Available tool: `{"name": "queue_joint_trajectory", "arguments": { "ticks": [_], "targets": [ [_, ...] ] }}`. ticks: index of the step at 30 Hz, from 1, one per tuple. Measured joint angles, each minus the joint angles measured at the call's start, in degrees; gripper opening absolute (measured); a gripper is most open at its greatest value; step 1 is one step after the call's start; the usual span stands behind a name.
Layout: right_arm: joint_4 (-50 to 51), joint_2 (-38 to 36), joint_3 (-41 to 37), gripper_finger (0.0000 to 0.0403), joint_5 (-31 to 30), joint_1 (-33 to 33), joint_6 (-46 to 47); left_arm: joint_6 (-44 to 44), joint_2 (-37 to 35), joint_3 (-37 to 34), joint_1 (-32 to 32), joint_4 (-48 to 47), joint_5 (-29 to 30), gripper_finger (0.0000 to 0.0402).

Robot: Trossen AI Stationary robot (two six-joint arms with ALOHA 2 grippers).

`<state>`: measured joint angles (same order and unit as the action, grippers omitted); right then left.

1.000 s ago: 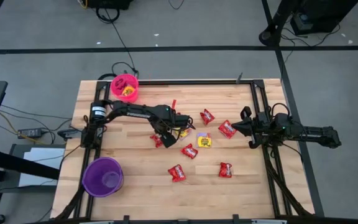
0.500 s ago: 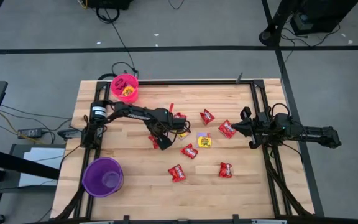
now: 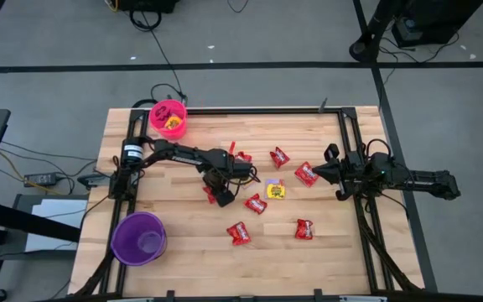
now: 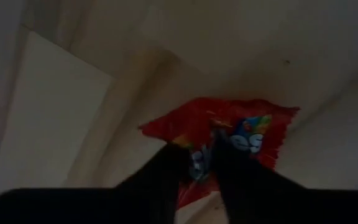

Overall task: Sort candy by brand, put in halloween buckets
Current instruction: Put the red candy into the violet bucket

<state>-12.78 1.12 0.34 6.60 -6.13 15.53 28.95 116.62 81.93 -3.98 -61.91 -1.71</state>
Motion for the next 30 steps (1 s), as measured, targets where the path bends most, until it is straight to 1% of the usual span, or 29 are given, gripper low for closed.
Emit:
{"name": "queue_joint_trajectory", "arguments": {
  "ticks": [2, 3, 4, 7, 10, 14, 17, 20, 24, 30],
  "targets": [
    [0.0, 0.0, 0.0, 0.0022, -0.4, 0.0, 0.0, 0.0, -0.1, 0.0, 0.1, -0.1, -0.8, 0.0033],
    [0.0, 0.0, 0.0, 0.0022, -0.4, 0.0, 0.0, 0.0, -0.1, 0.0, 0.2, -0.1, -1.1, 0.0021],
    [0.0, 0.0, 0.0, 0.0022, -0.5, 0.0, 0.0, 0.0, -0.1, 0.1, 0.3, -0.3, -1.1, 0.0018],
    [0.0, 0.0, 0.0, 0.0022, -0.5, 0.0, -0.1, 0.0, 0.0, 1.9, 0.7, -3.7, -1.0, 0.0018],
    [0.0, 0.0, 0.0, 0.0022, -0.5, 0.0, -0.1, 0.2, -0.8, 5.7, 1.7, -8.4, -0.4, 0.0016],
    [0.0, 0.0, 0.0, 0.0022, -0.5, 0.0, -0.2, 2.1, -4.1, 11.6, 3.7, -14.4, 3.0, 0.0015],
    [0.0, 0.0, 0.0, 0.0022, -0.5, 0.0, -0.2, 4.6, -7.4, 15.6, 5.0, -17.9, 4.4, 0.0014],
    [0.0, 0.0, 0.0, 0.0022, -0.5, 0.0, -0.2, 7.6, -11.8, 17.5, 6.3, -21.8, 7.1, 0.0014],
    [0.0, 0.0, 0.0, 0.0022, -0.5, 0.0, -0.2, 13.1, -19.0, 16.0, 7.8, -26.5, 9.6, 0.0013],
    [0.0, 0.0, 0.0, 0.0022, 0.8, 0.0, 0.0, 26.0, -29.9, 8.9, 12.8, -28.2, 9.9, 0.0012]
  ]
}}
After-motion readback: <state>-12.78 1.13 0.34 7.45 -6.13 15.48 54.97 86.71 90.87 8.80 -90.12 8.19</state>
